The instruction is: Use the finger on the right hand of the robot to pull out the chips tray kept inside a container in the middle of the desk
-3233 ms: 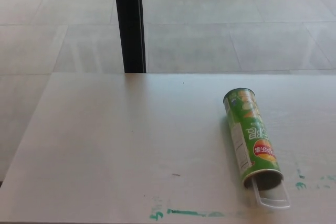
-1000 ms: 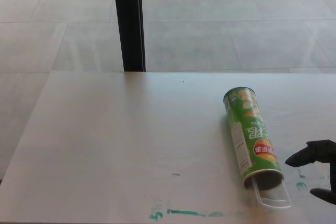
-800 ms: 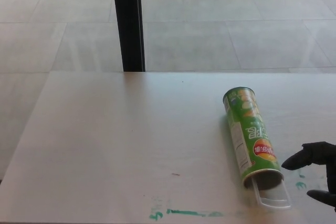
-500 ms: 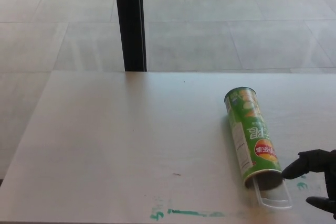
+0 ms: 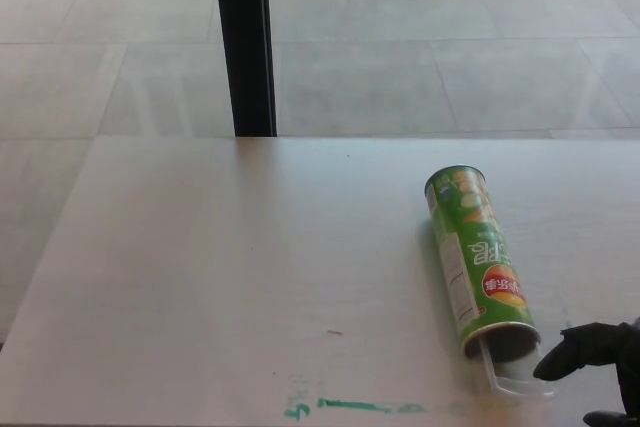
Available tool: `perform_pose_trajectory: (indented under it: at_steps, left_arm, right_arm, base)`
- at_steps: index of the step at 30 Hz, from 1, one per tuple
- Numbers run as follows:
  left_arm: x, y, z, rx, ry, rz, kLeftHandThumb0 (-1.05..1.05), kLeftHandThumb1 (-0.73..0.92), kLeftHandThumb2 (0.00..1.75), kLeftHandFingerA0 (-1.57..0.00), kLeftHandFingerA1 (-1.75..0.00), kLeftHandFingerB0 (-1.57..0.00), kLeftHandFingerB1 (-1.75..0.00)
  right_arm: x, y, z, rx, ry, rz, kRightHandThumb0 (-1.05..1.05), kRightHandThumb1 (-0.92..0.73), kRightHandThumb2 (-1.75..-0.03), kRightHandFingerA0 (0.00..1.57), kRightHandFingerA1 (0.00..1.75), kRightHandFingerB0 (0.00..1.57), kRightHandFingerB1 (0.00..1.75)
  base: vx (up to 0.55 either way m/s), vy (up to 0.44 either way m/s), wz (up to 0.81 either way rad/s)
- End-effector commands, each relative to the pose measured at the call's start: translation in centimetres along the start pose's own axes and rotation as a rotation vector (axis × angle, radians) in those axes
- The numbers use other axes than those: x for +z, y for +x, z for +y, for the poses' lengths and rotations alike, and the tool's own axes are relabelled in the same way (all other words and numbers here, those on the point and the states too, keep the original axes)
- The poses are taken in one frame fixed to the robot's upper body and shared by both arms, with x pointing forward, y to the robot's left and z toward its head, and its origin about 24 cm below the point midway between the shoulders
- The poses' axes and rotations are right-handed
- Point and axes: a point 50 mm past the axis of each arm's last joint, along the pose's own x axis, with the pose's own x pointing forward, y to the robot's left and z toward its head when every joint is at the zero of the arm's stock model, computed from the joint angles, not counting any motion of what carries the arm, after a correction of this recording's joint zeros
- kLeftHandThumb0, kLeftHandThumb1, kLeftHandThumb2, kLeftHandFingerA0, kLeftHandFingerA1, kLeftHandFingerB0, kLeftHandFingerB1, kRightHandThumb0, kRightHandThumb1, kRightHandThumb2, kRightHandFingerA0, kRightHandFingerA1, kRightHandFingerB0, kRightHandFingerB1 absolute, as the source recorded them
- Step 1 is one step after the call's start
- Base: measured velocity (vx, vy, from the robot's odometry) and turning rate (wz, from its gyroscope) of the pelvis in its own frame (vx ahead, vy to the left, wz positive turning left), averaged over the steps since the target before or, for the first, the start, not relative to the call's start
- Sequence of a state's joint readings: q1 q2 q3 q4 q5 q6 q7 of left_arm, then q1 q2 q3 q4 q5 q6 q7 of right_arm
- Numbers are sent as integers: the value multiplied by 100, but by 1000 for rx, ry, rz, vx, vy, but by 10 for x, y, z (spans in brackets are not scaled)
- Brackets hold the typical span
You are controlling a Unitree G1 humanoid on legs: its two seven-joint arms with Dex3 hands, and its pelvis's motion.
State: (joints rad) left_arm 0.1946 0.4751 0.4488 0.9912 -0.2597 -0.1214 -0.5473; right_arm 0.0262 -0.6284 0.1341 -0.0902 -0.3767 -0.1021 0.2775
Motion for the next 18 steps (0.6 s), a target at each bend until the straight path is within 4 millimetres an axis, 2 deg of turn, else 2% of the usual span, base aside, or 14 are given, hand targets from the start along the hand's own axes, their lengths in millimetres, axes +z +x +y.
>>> perform_pose_trajectory:
  at_steps: [1,4,11,14,15,16,17,18]
  left_arm:
    - [5,-3,7,12,9,-13,-71,72,62,-34,-65,-32,-43]
    - [5,-3,8,19,25,-9,-71,72,62,-35,-62,-32,-42]
    - [3,-5,9,19,49,-9,-70,74,62,-34,-62,-32,-43]
    - [2,-5,10,25,33,-7,-69,73,62,-35,-63,-31,-41]
    - [2,-5,9,24,17,-11,-69,72,62,-36,-65,-31,-42]
    - [2,-5,9,17,15,-14,-69,73,62,-35,-66,-29,-42]
    - [3,-5,9,9,28,-16,-70,74,62,-33,-66,-27,-41]
    - [4,-5,10,7,28,-14,-70,74,62,-33,-65,-27,-40]
  right_arm:
    - [6,4,3,8,-11,-21,-12,-59,-58,81,158,64,51]
    - [8,7,1,-2,-4,-28,-13,-58,-59,84,157,64,52]
    - [9,9,-6,-30,-4,-13,-13,-59,-59,78,154,64,51]
    - [5,6,-2,-12,-27,20,-16,-58,-59,81,149,65,50]
    - [3,5,1,4,-37,28,-20,-57,-65,85,143,66,54]
    - [2,5,3,8,-46,25,-13,-57,-59,81,149,65,51]
    - [-1,3,5,14,-42,35,-17,-57,-64,85,147,67,55]
    - [-3,3,8,24,-54,50,-13,-57,-59,80,152,66,51]
  base:
    - [0,0,0]
    - [0,0,0]
    - [0,0,0]
    - [0,0,0]
    - [0,0,0]
    - [0,0,0]
    - [0,0,0]
    - [0,0,0]
